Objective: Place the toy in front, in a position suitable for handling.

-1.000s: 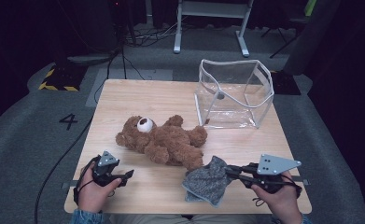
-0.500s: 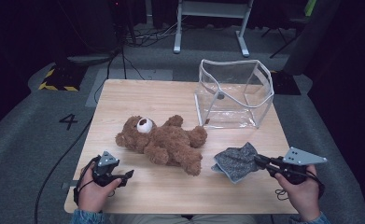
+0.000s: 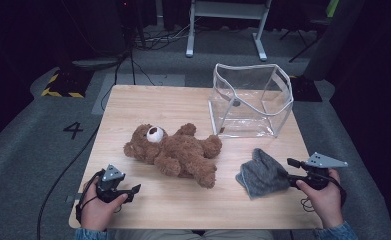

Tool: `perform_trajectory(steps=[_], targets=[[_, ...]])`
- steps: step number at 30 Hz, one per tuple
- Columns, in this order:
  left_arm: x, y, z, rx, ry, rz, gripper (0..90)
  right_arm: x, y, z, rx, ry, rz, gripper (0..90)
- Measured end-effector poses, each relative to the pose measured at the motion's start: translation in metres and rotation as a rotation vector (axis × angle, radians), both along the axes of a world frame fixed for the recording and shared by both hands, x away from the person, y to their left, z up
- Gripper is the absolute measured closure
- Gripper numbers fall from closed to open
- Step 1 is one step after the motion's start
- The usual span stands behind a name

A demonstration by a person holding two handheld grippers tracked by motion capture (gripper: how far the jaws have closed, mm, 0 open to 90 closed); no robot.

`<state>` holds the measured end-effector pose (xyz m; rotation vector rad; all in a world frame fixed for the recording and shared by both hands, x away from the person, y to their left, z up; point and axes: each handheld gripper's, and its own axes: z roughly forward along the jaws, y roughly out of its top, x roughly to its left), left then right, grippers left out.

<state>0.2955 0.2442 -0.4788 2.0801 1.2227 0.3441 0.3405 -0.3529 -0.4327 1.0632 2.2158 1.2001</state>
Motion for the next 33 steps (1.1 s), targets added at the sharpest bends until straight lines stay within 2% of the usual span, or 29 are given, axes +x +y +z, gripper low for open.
perform_trajectory(steps=[3,5,10,17,20,25,28,30,32,33], targets=[[-0.003,0.001,0.001,0.005,-0.002,0.008,27.6,-0.003,0.014,0.01,0.019,-0.03,0.036,33.7],[-0.005,0.002,0.001,-0.005,-0.006,0.016,27.6,-0.004,0.03,0.014,0.035,-0.036,0.089,33.7],[-0.011,0.005,0.001,-0.006,-0.005,0.027,27.6,-0.003,0.077,0.018,0.068,-0.021,0.218,28.9],[-0.021,0.01,0.0,-0.009,-0.004,0.056,27.6,0.003,0.144,0.015,0.054,-0.011,0.382,24.0],[-0.024,0.01,0.001,-0.007,-0.006,0.057,27.6,0.006,0.167,0.013,0.06,0.005,0.43,22.6],[-0.024,0.011,-0.001,-0.001,-0.001,0.06,27.6,0.007,0.197,0.016,0.063,0.007,0.46,22.3],[-0.024,0.011,-0.002,-0.005,0.0,0.058,27.5,0.013,0.212,0.009,-0.003,0.014,0.443,20.2],[-0.024,0.011,-0.002,-0.005,0.0,0.059,27.5,0.019,0.219,0.0,-0.046,0.04,0.435,18.1],[-0.024,0.011,-0.002,-0.004,0.0,0.057,27.5,0.022,0.225,-0.01,-0.063,0.078,0.439,20.3],[-0.024,0.011,-0.002,-0.004,0.001,0.056,27.5,0.024,0.227,-0.014,-0.074,0.095,0.453,24.9]])
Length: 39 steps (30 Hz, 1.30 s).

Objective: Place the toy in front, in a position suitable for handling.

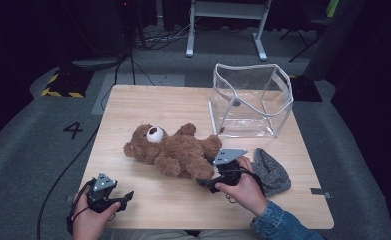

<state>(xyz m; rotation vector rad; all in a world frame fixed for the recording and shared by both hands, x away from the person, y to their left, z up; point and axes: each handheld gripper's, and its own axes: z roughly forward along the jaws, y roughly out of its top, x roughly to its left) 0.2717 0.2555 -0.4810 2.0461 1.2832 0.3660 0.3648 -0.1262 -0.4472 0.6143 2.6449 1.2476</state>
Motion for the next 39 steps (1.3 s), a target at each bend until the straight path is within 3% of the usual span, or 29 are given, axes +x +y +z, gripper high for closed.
perform_trajectory(steps=[2,4,5,9,14,19,21,35,37,39], targets=[[0.0,0.0,0.0,0.004,0.0,0.002,27.5,0.001,0.003,-0.007,-0.023,0.035,0.023,40.7],[0.001,0.0,0.0,0.003,0.001,-0.001,27.5,0.0,0.003,-0.008,-0.073,0.031,0.056,55.1],[0.001,0.0,0.0,0.001,0.0,-0.002,27.5,-0.001,0.003,-0.008,-0.075,0.036,0.067,59.9],[0.003,0.0,0.002,-0.001,-0.014,0.001,27.6,-0.01,0.002,-0.005,-0.09,0.048,0.112,67.0],[0.004,0.002,0.009,-0.029,-0.047,0.003,28.0,-0.025,-0.01,0.002,-0.105,0.033,0.148,67.5],[0.005,0.001,0.016,-0.045,-0.075,-0.015,28.5,-0.044,-0.032,0.004,-0.106,0.054,0.159,66.7],[0.006,-0.001,0.017,-0.064,-0.08,-0.018,28.5,-0.053,-0.041,0.003,-0.077,0.094,0.141,66.3],[0.01,-0.031,0.012,-0.027,-0.045,-0.125,28.1,-0.094,-0.104,-0.006,-0.063,0.135,0.125,63.3],[0.01,-0.033,0.01,-0.023,-0.04,-0.127,28.1,-0.097,-0.11,-0.006,-0.057,0.139,0.111,59.6],[0.011,-0.034,0.009,-0.02,-0.036,-0.13,28.1,-0.097,-0.114,-0.006,-0.018,0.134,0.102,52.2]])
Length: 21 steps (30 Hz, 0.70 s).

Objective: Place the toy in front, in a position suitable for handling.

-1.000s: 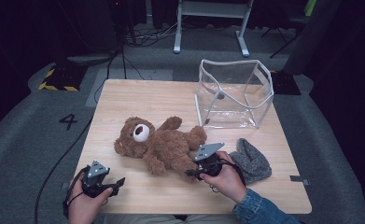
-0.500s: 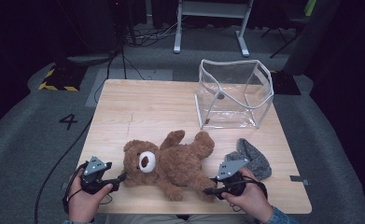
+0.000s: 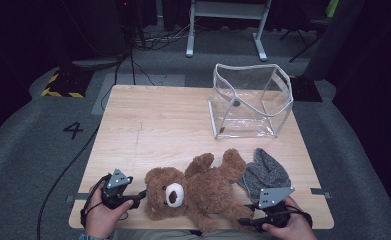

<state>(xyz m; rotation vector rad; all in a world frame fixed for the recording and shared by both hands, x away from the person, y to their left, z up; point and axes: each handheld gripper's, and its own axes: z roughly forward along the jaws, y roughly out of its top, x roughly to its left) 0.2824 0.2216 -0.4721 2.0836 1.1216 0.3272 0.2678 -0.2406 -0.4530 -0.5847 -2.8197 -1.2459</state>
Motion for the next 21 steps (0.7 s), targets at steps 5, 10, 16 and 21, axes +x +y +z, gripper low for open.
perform_trajectory(steps=[5,10,16,21], targets=[[0.0,0.002,0.0,-0.007,0.003,0.001,28.1,0.011,-0.017,0.014,0.113,-0.008,-0.03,40.5],[0.001,0.005,-0.003,0.007,0.008,0.012,28.1,0.029,-0.043,0.028,0.156,-0.052,-0.152,37.2],[0.002,0.003,-0.005,0.015,0.018,0.008,28.1,0.062,-0.06,0.02,0.0,-0.16,-0.35,29.9],[0.003,0.004,-0.007,0.024,0.023,0.008,28.0,0.088,-0.07,-0.006,-0.149,-0.172,-0.446,22.8]])
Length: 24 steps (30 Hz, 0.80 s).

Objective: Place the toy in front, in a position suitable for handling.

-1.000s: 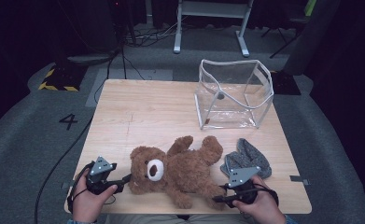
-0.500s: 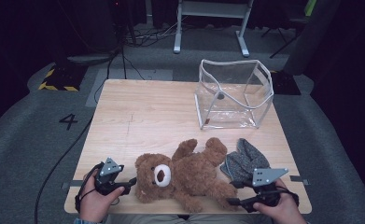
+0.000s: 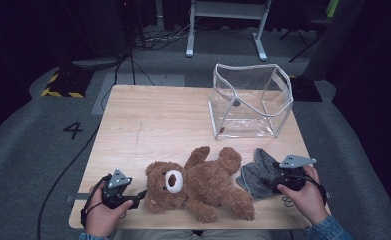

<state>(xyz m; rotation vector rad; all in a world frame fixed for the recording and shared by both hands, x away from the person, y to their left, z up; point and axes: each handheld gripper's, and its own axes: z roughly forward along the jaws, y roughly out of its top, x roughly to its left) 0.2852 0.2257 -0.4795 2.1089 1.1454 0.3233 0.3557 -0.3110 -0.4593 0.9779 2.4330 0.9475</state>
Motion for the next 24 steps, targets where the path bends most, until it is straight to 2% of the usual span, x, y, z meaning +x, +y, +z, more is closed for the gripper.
perform_trajectory(steps=[4,8,10,14,15,18,20,24], targets=[[0.0,0.0,-0.001,-0.003,0.001,0.002,28.0,0.009,-0.008,-0.017,-0.006,0.061,-0.031,22.8],[0.0,-0.001,0.0,-0.002,-0.004,-0.006,27.9,0.011,-0.008,-0.025,-0.019,0.081,-0.012,25.2],[0.0,-0.002,0.0,-0.002,-0.005,0.0,27.9,0.01,-0.008,-0.025,-0.012,0.096,-0.002,34.6],[0.003,-0.004,0.001,-0.012,-0.004,-0.021,28.0,0.007,-0.007,-0.02,-0.019,0.125,0.039,67.5],[0.003,-0.005,0.001,-0.013,-0.004,-0.02,28.0,0.007,-0.007,-0.018,-0.033,0.129,0.04,70.6],[0.005,-0.011,0.0,-0.006,-0.001,-0.036,28.0,0.004,-0.007,-0.014,-0.032,0.123,0.044,74.3],[0.007,-0.013,-0.001,0.003,-0.001,-0.043,28.4,0.001,-0.008,-0.007,-0.002,0.109,0.044,74.5],[0.01,-0.015,-0.001,0.01,0.003,-0.046,29.0,-0.007,-0.007,0.015,0.049,0.052,0.065,74.6]])
